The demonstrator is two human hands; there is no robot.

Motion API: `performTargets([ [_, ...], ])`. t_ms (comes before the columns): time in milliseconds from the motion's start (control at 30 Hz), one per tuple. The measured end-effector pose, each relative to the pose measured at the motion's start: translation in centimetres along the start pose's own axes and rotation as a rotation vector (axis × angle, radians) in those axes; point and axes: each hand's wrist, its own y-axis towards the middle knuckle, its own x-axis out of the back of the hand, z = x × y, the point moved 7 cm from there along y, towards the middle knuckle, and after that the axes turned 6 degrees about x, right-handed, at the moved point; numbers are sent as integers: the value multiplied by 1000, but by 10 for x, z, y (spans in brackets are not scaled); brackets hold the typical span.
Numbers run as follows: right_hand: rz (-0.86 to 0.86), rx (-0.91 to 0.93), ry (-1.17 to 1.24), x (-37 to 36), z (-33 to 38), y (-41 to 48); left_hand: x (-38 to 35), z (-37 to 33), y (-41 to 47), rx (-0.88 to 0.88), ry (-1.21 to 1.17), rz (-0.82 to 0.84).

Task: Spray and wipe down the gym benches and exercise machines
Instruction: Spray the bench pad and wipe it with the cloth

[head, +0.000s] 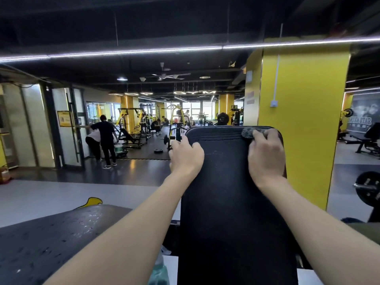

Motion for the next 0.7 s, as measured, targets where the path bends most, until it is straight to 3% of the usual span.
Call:
performTargets([
  [200,21,178,27,-29,83,-16,2,10,-9,106,-292,4],
  [367,129,444,38,-49,139,-45,9,30,-19,154,-503,-45],
  [500,102,553,-108,-28,102,-37,7,30,-24,130,-417,-70],
  [700,41,302,-167,6,-5,-35,3,26,-26,147,-352,-80],
])
